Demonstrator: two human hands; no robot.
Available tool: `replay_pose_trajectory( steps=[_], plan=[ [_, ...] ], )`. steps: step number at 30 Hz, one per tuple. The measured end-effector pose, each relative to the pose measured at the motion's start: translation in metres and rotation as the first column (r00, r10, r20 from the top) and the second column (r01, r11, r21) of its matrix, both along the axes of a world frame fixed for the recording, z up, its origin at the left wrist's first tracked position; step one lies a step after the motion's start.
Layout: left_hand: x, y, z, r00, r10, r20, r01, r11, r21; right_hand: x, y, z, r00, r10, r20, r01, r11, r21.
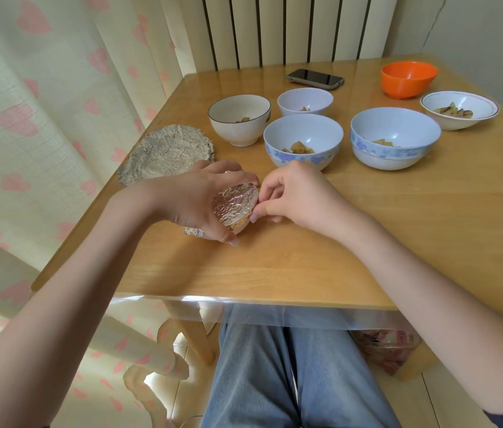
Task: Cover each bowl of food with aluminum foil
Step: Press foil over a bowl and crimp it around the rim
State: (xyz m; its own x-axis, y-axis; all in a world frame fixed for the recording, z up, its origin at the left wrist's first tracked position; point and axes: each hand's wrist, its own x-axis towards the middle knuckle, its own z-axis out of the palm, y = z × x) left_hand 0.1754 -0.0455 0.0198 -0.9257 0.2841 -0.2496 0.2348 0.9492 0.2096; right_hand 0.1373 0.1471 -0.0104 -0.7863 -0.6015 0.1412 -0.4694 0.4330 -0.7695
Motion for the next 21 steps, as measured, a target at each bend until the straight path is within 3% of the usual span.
replay_pose_trajectory(
  steps=[5,11,21],
  plan=[
    [0.000,-0.001,0.001,1.000,-0.006,-0.022,0.007,1.000,0.013,-0.010,0.003,0.002,0.982,-0.010,-0.187,0.026,0.996,0.081],
    [0.001,0.001,0.001,1.000,0.001,-0.019,-0.001,1.000,0.017,-0.014,0.012,-0.002,0.997,0.070,-0.044,-0.069,0.998,0.014],
    [0.003,0.007,0.004,0.999,0.040,-0.009,-0.040,0.999,-0.016,-0.026,0.006,0.005,0.980,0.022,-0.198,-0.014,0.999,0.040]
  ],
)
